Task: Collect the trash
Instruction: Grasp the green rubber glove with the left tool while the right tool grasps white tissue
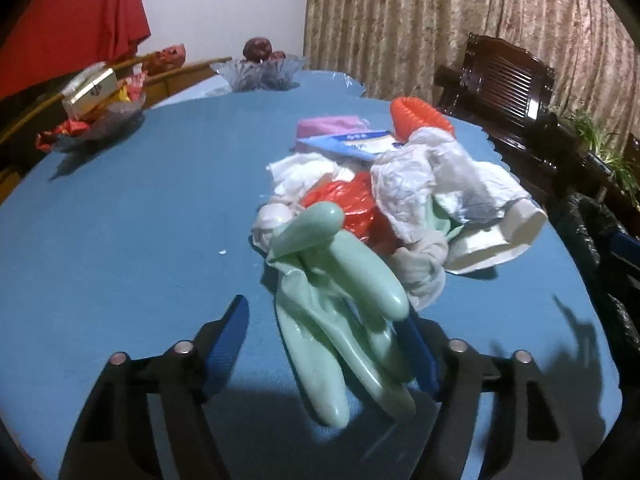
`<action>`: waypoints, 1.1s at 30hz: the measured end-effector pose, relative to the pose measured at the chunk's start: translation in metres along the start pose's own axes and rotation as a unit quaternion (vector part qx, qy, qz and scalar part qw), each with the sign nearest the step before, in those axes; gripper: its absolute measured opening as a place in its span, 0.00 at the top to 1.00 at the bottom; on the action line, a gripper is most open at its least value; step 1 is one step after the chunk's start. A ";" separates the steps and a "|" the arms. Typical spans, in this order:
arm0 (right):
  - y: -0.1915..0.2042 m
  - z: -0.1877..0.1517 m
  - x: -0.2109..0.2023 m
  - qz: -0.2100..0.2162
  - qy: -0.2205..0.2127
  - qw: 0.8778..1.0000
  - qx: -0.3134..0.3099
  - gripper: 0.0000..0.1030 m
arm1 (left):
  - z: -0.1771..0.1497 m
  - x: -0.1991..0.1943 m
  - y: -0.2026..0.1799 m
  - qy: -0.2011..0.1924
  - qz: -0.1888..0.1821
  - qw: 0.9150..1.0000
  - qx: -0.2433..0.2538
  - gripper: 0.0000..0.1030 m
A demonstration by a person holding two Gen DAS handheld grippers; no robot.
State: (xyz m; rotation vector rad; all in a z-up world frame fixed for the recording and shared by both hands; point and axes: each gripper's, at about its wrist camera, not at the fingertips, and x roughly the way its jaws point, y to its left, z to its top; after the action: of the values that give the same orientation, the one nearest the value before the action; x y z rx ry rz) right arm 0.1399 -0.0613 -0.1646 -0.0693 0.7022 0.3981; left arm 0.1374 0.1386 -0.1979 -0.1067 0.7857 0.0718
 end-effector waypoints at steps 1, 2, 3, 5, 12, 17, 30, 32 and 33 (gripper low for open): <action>0.000 0.000 0.001 0.000 0.001 1.000 0.000 0.13 | 0.000 0.004 0.001 0.007 -0.009 1.000 -0.001 0.41; 0.000 0.001 0.003 0.001 0.002 1.000 0.000 0.15 | 0.001 0.007 0.001 0.014 -0.017 1.000 0.001 0.47; 0.000 0.001 0.004 0.003 0.003 1.000 0.000 0.17 | 0.001 0.009 0.001 0.017 -0.025 1.000 0.004 0.51; 0.003 0.002 0.007 0.008 0.007 1.000 -0.001 0.22 | 0.001 0.007 0.004 0.015 -0.038 0.999 -0.001 0.63; 0.023 0.009 0.011 0.034 0.006 0.999 -0.017 0.36 | 0.008 -0.016 0.022 -0.001 -0.049 0.999 -0.021 0.80; 0.046 0.015 0.018 0.060 0.003 0.998 -0.022 0.39 | 0.003 -0.038 0.037 -0.009 -0.036 0.999 -0.020 0.82; 0.093 0.009 0.070 0.076 0.046 0.995 -0.038 0.60 | -0.010 -0.051 0.063 -0.009 -0.013 1.000 -0.017 0.83; 0.094 0.006 0.076 0.081 0.059 0.994 -0.042 0.74 | -0.010 -0.049 0.065 -0.008 -0.014 1.000 -0.020 0.83; 0.095 0.004 0.078 0.080 0.063 0.994 -0.044 0.81 | -0.011 -0.049 0.064 -0.007 -0.015 1.000 -0.020 0.83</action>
State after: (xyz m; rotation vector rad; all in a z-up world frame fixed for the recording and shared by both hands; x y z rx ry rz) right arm 0.1603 0.0533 -0.2044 -0.1224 0.8175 0.5815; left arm 0.0886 0.1996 -0.1755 -0.1551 0.7687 0.0604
